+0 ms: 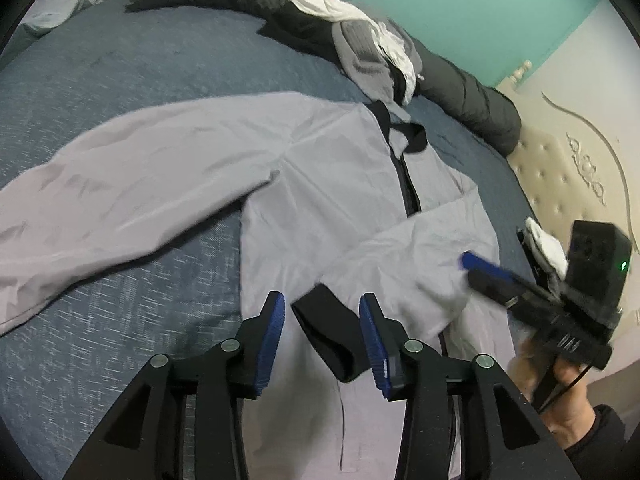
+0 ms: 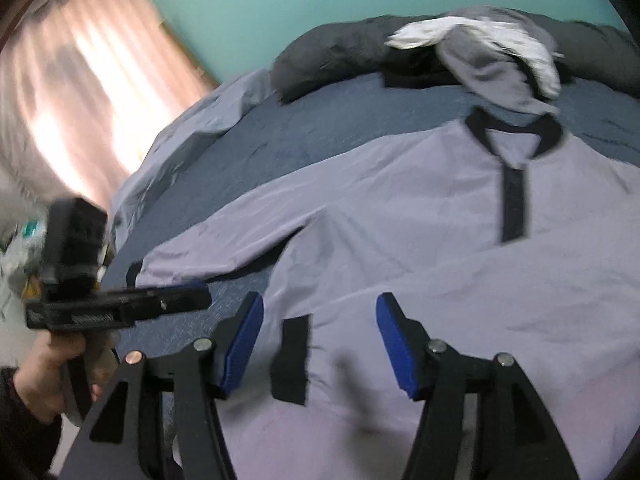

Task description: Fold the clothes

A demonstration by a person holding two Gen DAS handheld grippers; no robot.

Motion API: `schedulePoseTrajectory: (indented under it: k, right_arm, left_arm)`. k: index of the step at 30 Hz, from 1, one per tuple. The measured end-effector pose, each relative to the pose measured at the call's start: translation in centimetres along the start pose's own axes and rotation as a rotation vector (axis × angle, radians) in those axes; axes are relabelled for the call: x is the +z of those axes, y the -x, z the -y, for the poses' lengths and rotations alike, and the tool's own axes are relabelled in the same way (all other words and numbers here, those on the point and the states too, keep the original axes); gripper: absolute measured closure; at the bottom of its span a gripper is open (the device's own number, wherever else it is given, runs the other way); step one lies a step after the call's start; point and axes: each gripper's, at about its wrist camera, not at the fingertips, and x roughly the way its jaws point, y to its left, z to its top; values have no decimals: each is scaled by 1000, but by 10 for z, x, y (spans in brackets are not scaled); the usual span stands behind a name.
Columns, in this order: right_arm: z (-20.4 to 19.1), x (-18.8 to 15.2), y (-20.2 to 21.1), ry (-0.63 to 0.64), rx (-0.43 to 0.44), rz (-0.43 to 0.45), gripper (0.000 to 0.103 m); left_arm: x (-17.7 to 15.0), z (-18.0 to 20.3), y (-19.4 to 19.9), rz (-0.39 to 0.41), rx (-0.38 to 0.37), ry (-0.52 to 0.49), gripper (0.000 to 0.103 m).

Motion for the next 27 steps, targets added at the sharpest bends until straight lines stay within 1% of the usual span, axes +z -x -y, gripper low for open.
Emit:
schedulePoseTrajectory:
  k: [2, 3, 5, 7, 10, 12, 14, 17, 19, 22, 27]
  right_arm:
    - [23, -7, 25, -61, -13, 49, 43]
    - [31, -11, 34, -71, -31, 61, 42]
    - [53, -22, 55, -89, -87, 82, 42]
    - [78, -34, 72, -129, -147, 96, 42]
    - [109, -49, 92, -189, -204, 127, 42]
    - [123, -58, 99, -217, -224, 145, 42]
    - [138, -67, 104, -257, -222, 168, 42]
    - [147, -79, 106, -289, -210, 191, 42]
    - [147, -84, 104, -286, -219, 196, 42]
    - [146, -88, 97, -272, -248, 175, 42]
    - [145, -92, 90, -259, -261, 150, 42]
  left_arm:
    - [-3, 2, -11, -26, -2, -7, 57]
    - [-5, 3, -18, -41, -9, -8, 53]
    - [-9, 5, -32, -65, -20, -16, 50]
    - [-10, 7, -46, -82, -15, -37, 49]
    - [-10, 8, -61, -92, 6, -61, 48]
    - [-10, 7, -68, -87, 5, -64, 46]
    - [-9, 7, -74, -89, 17, -71, 45]
    - [-8, 4, -82, -92, 13, -58, 45]
    - [-8, 3, -86, -88, 18, -58, 45]
    - [-8, 5, -92, -97, 23, -69, 45]
    - [-9, 6, -96, -97, 27, -75, 45]
